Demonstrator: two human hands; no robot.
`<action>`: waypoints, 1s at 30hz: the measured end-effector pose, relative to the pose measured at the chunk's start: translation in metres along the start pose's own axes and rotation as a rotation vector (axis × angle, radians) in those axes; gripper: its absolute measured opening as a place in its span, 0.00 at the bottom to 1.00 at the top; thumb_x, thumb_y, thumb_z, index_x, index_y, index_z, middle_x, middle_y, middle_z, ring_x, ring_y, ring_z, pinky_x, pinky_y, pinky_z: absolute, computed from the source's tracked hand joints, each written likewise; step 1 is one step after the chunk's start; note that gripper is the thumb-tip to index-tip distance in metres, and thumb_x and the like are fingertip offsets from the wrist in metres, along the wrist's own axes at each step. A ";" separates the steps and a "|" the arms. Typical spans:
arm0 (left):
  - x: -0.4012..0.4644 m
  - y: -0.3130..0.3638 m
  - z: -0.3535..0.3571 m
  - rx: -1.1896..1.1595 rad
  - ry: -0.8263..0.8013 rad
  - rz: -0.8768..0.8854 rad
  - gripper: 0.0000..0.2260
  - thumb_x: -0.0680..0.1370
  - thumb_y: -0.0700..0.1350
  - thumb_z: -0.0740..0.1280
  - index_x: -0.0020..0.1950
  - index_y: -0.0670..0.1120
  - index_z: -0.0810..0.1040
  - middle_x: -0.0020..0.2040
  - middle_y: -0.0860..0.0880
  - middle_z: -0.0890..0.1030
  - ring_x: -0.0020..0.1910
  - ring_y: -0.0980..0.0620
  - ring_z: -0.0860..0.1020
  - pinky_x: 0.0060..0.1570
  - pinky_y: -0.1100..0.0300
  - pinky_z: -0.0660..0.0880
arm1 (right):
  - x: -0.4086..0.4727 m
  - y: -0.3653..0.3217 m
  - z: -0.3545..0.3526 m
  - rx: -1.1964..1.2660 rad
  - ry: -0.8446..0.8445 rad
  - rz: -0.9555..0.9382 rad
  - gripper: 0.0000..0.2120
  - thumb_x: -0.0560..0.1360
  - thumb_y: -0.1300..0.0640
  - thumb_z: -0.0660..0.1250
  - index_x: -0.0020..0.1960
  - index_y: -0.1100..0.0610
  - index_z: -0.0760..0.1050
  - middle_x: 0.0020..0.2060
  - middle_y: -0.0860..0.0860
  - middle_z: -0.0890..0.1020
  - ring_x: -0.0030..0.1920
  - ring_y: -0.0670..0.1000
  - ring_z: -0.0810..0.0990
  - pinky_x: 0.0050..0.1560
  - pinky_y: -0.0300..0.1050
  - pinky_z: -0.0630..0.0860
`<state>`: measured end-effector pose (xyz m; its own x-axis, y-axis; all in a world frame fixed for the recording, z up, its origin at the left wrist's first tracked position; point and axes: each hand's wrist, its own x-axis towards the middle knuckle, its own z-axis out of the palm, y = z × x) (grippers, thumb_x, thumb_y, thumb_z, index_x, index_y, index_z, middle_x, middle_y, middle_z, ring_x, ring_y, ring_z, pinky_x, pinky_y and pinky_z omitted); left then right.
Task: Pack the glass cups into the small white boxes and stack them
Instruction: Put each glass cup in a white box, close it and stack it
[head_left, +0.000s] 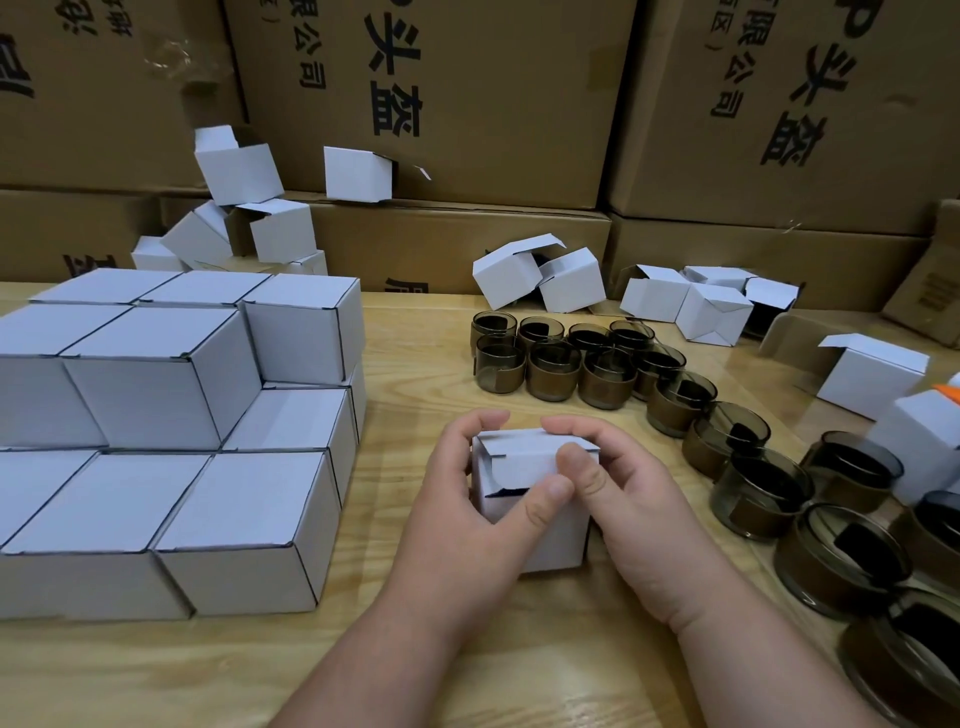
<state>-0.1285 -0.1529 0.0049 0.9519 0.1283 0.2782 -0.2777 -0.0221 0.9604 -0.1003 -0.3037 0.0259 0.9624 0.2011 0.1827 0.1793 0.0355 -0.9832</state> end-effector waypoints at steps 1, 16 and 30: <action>0.000 0.000 0.000 0.010 -0.008 0.005 0.29 0.62 0.63 0.77 0.60 0.69 0.72 0.53 0.66 0.80 0.49 0.61 0.83 0.44 0.65 0.79 | 0.000 0.000 0.002 0.006 0.024 -0.004 0.22 0.66 0.37 0.71 0.55 0.47 0.82 0.48 0.43 0.87 0.46 0.40 0.84 0.42 0.33 0.78; -0.001 -0.004 -0.002 0.036 0.003 0.016 0.23 0.69 0.65 0.70 0.62 0.69 0.72 0.58 0.66 0.79 0.56 0.60 0.80 0.50 0.68 0.77 | 0.001 0.005 0.005 0.019 0.046 -0.017 0.16 0.69 0.46 0.73 0.54 0.50 0.81 0.46 0.43 0.86 0.46 0.41 0.83 0.43 0.34 0.77; -0.001 -0.008 -0.002 0.054 -0.046 0.006 0.24 0.68 0.62 0.73 0.64 0.67 0.73 0.65 0.50 0.78 0.60 0.48 0.81 0.60 0.43 0.79 | 0.001 0.008 0.003 0.065 0.008 -0.003 0.24 0.63 0.41 0.74 0.55 0.52 0.79 0.45 0.45 0.85 0.46 0.45 0.82 0.42 0.37 0.77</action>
<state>-0.1275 -0.1514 -0.0028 0.9556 0.0820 0.2831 -0.2772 -0.0762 0.9578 -0.0981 -0.3005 0.0186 0.9634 0.1935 0.1856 0.1689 0.0997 -0.9806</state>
